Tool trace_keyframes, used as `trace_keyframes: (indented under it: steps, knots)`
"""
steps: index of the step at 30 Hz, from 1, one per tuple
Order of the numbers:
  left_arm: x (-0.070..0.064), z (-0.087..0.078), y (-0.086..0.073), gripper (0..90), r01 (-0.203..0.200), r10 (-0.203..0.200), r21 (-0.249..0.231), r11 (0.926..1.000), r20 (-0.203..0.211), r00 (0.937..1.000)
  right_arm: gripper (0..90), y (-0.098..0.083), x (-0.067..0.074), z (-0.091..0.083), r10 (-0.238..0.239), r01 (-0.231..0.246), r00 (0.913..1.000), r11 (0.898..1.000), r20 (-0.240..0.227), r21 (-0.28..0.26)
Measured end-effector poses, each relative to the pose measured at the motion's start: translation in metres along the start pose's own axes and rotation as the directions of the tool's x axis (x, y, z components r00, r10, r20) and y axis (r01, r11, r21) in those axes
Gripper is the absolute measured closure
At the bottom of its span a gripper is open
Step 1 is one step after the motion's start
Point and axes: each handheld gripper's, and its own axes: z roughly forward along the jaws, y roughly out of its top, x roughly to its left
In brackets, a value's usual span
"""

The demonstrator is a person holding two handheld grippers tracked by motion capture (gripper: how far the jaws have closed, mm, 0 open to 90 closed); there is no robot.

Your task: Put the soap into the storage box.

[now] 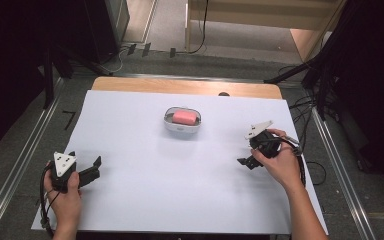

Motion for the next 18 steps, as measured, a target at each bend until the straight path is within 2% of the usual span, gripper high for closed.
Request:
trace_keyframes:
  steps: [18]
  knots:
    - [-0.001,0.0,0.0,15.0,-0.002,0.002,-0.004,1.0,0.001,1.0,8.0,-0.045,0.005,-0.012,0.071,-0.07,0.9972,0.996,0.023,-0.06]
